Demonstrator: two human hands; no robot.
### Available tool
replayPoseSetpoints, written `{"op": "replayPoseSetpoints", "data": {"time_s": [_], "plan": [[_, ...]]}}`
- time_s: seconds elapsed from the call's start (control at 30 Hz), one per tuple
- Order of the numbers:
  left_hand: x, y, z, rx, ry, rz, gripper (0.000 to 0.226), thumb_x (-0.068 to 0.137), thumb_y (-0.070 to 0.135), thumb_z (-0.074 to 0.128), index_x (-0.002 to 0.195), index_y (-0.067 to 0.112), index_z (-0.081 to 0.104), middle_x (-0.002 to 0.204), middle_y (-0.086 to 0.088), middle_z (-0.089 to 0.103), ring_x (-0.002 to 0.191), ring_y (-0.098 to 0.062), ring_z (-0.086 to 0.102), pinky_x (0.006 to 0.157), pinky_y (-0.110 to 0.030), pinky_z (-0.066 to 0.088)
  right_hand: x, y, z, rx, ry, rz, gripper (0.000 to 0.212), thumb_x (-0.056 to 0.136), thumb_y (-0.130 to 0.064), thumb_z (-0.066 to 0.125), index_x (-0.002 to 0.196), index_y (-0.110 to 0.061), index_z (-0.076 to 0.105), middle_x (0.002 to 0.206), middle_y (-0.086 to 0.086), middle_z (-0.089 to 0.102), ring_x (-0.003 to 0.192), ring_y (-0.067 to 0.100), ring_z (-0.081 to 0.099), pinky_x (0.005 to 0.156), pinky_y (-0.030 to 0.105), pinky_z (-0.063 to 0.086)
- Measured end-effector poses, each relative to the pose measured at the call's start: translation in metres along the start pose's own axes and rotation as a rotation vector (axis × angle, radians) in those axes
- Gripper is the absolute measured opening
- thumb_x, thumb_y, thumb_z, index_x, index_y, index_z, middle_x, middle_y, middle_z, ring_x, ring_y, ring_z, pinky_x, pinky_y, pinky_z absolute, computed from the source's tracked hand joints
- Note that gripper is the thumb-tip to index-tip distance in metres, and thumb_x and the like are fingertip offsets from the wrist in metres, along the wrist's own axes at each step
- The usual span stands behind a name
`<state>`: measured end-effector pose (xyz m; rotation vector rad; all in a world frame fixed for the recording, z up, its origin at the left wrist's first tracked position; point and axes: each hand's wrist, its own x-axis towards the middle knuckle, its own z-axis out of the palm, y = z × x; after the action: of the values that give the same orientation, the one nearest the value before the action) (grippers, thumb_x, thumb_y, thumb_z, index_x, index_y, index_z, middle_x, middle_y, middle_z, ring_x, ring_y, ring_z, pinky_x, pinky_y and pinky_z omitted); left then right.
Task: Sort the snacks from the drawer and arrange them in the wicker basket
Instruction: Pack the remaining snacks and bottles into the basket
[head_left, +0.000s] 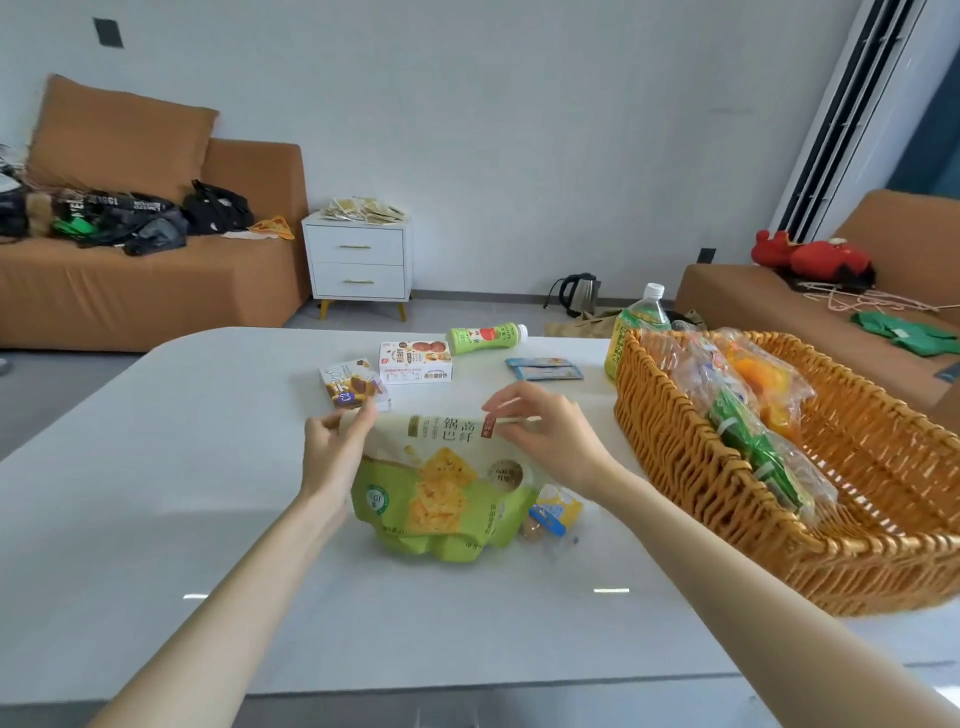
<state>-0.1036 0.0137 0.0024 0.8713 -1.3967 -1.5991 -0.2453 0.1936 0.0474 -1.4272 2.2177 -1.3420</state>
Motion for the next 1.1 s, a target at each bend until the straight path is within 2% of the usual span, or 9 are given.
{"op": "replayPoseSetpoints", "data": {"time_s": [0.13,0.27,0.4,0.53,0.73,0.83,0.93,1.03,1.1], "plan": [[-0.008,-0.007,-0.011,-0.100,0.061,-0.034,0.022,0.089,0.018,0.066,0.101,0.011,0.048,0.087,0.002,0.057,0.082,-0.011,0.054,0.068,-0.022,0.042,-0.020,0.015,0.016,-0.215,0.206,0.114,0.039,0.083,-0.032,0.070,0.118,-0.037,0.054,0.113,-0.011,0.055,0.110,0.010,0.044,0.088,0.031,0.040],[-0.012,-0.004,-0.010,-0.143,0.059,0.013,0.018,0.093,0.011,0.059,0.091,0.021,0.044,0.089,0.004,0.055,0.078,-0.006,0.051,0.069,-0.019,0.039,-0.031,0.009,0.029,0.007,0.494,0.410,0.067,0.080,-0.045,0.072,0.127,-0.017,0.033,0.117,-0.001,0.029,0.112,0.019,0.027,0.093,0.030,0.026],[-0.014,-0.005,-0.010,-0.121,0.036,0.050,0.020,0.093,0.007,0.057,0.088,0.024,0.046,0.088,0.002,0.056,0.079,-0.009,0.051,0.070,-0.021,0.040,-0.029,0.007,0.034,0.327,0.333,0.537,0.050,0.089,-0.052,0.059,0.116,-0.011,0.048,0.109,0.001,0.059,0.096,0.014,0.059,0.075,0.028,0.048],[-0.016,-0.002,-0.013,-0.111,0.041,0.084,0.020,0.093,0.005,0.055,0.087,0.023,0.047,0.083,0.002,0.055,0.075,-0.009,0.050,0.066,-0.017,0.040,-0.026,0.004,0.031,0.463,0.322,0.474,0.025,0.093,-0.036,0.060,0.092,-0.011,0.061,0.082,-0.001,0.066,0.071,0.009,0.065,0.055,0.018,0.049],[-0.022,0.000,-0.015,-0.120,0.085,0.135,0.025,0.091,-0.003,0.054,0.083,0.020,0.048,0.074,0.001,0.049,0.069,-0.007,0.046,0.065,-0.016,0.037,-0.025,0.006,0.023,0.735,0.251,0.690,0.019,0.087,-0.017,0.066,0.097,-0.001,0.066,0.091,0.018,0.066,0.074,0.026,0.061,0.067,0.037,0.051],[-0.024,0.000,-0.014,-0.073,0.087,0.138,0.026,0.091,-0.002,0.052,0.081,0.022,0.047,0.074,0.001,0.047,0.068,-0.007,0.043,0.061,-0.017,0.035,-0.017,0.007,0.023,0.415,0.250,0.681,0.024,0.084,-0.024,0.069,0.087,-0.003,0.059,0.092,0.020,0.063,0.076,0.027,0.058,0.069,0.045,0.052],[-0.022,-0.001,-0.018,-0.030,0.060,0.117,0.024,0.091,0.002,0.052,0.081,0.024,0.048,0.077,0.002,0.046,0.070,-0.008,0.043,0.062,-0.021,0.033,-0.014,-0.002,0.016,-0.121,0.184,0.467,0.049,0.083,-0.028,0.070,0.118,-0.005,0.043,0.117,0.011,0.044,0.111,0.026,0.045,0.089,0.038,0.043],[-0.020,-0.003,-0.021,-0.027,0.031,0.092,0.022,0.091,0.004,0.053,0.083,0.024,0.049,0.076,0.001,0.047,0.070,-0.009,0.043,0.063,-0.024,0.033,-0.006,-0.016,0.012,-0.611,-0.057,0.146,0.059,0.089,-0.023,0.056,0.144,-0.018,0.035,0.152,0.008,0.028,0.138,0.029,0.024,0.112,0.043,0.024],[-0.020,-0.004,-0.019,-0.036,0.029,0.091,0.022,0.091,0.004,0.053,0.084,0.024,0.049,0.076,0.001,0.047,0.070,-0.010,0.043,0.063,-0.025,0.033,0.001,-0.024,0.021,-0.643,-0.270,0.061,0.053,0.096,-0.036,0.044,0.147,-0.029,0.033,0.150,0.002,0.040,0.135,0.027,0.037,0.108,0.044,0.035]]}}
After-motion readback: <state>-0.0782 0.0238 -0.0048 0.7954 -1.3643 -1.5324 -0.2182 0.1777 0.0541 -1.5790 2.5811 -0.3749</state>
